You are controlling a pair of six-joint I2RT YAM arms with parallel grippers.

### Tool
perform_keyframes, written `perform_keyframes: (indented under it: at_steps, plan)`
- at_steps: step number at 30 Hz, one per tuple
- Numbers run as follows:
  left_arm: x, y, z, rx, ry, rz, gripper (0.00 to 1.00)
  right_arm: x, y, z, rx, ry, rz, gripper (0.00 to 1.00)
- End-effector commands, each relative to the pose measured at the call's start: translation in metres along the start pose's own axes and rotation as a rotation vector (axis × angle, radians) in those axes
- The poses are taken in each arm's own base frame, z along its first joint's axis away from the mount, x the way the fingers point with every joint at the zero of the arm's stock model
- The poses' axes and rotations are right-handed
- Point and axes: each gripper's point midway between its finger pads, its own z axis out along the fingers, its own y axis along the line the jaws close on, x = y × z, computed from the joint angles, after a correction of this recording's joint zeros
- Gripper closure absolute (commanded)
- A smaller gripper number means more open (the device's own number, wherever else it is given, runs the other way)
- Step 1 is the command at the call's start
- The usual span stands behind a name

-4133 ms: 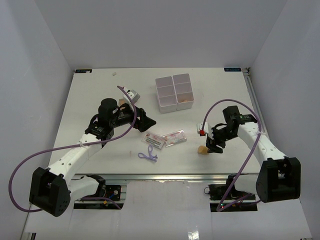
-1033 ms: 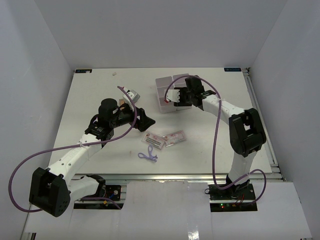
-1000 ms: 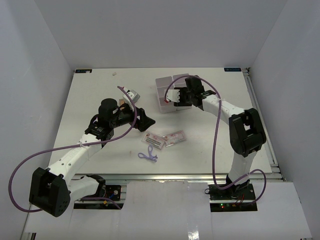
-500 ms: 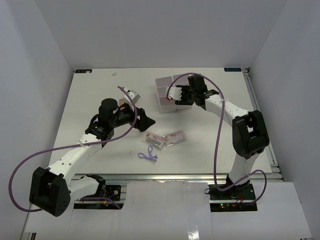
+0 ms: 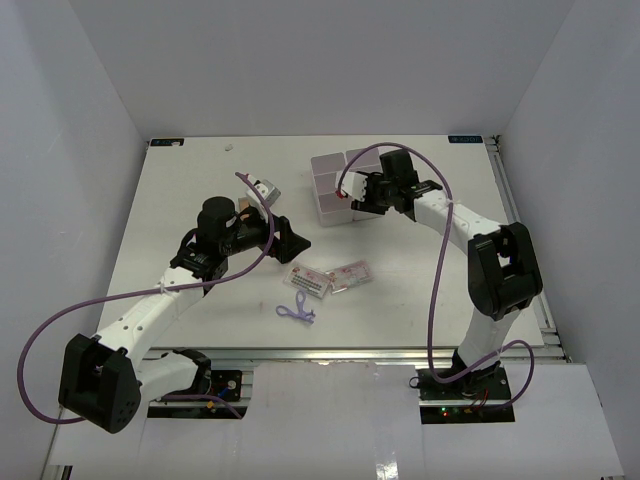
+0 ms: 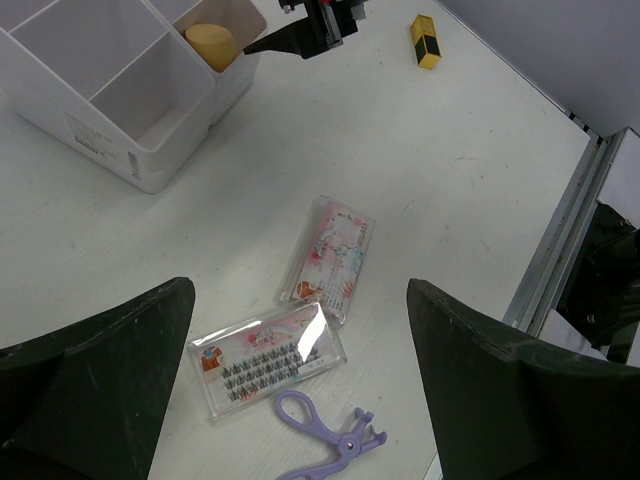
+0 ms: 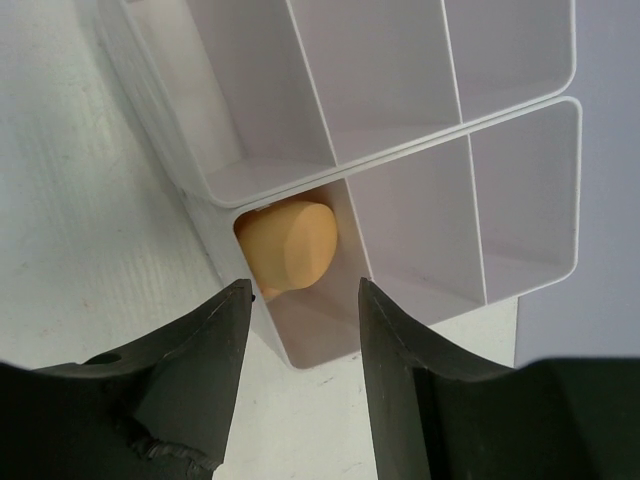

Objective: Organize the makeup

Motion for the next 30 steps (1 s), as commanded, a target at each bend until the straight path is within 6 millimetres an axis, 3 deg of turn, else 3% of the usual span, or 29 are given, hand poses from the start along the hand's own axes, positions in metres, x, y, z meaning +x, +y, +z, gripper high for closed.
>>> perform_keyframes:
  at_steps: [1, 4, 5, 7, 11, 13, 15, 17, 19, 21, 26, 30]
  plan:
    - [-0.008, -0.003, -0.001, 0.007, -0.017, 0.022, 0.02, -0.043, -0.003, -0.044, -0.008, -0.195, 0.198, 0.47]
    - [-0.009, -0.003, -0.001, 0.004, -0.018, 0.015, 0.06, -0.065, 0.010, -0.083, -0.077, -0.343, 0.379, 0.48]
    - [-0.009, -0.002, 0.000, 0.001, -0.018, 0.011, 0.10, -0.075, 0.023, -0.093, -0.142, -0.415, 0.422, 0.48]
    - [-0.008, 0.000, 0.000, -0.009, -0.015, 0.007, 0.17, -0.076, 0.045, -0.115, -0.208, -0.470, 0.534, 0.47]
    - [-0.011, 0.011, -0.002, -0.080, -0.024, -0.009, 0.33, -0.057, 0.058, -0.161, -0.260, -0.585, 0.708, 0.45]
    - [-0.006, 0.012, -0.004, -0.101, -0.003, -0.045, 0.37, -0.042, 0.062, -0.185, -0.285, -0.652, 0.804, 0.38]
    - [-0.006, 0.012, -0.006, -0.123, 0.015, -0.106, 0.35, -0.029, 0.064, -0.205, -0.281, -0.699, 0.863, 0.30]
    - [-0.004, 0.014, -0.011, -0.165, 0.029, -0.164, 0.22, -0.028, 0.069, -0.219, -0.290, -0.750, 0.863, 0.25]
    - [0.003, 0.016, -0.019, -0.208, 0.038, -0.217, 0.09, -0.025, 0.072, -0.223, -0.246, -0.738, 0.838, 0.21]
    - [0.011, 0.022, -0.027, -0.273, 0.036, -0.249, 0.03, -0.023, 0.073, -0.225, -0.197, -0.713, 0.811, 0.19]
    - [0.030, 0.044, -0.039, -0.437, 0.019, -0.314, 0.02, -0.014, 0.073, -0.231, -0.141, -0.691, 0.824, 0.19]
    - [0.046, 0.059, -0.029, -0.534, 0.006, -0.357, 0.02, -0.007, 0.071, -0.233, -0.138, -0.696, 0.857, 0.18]
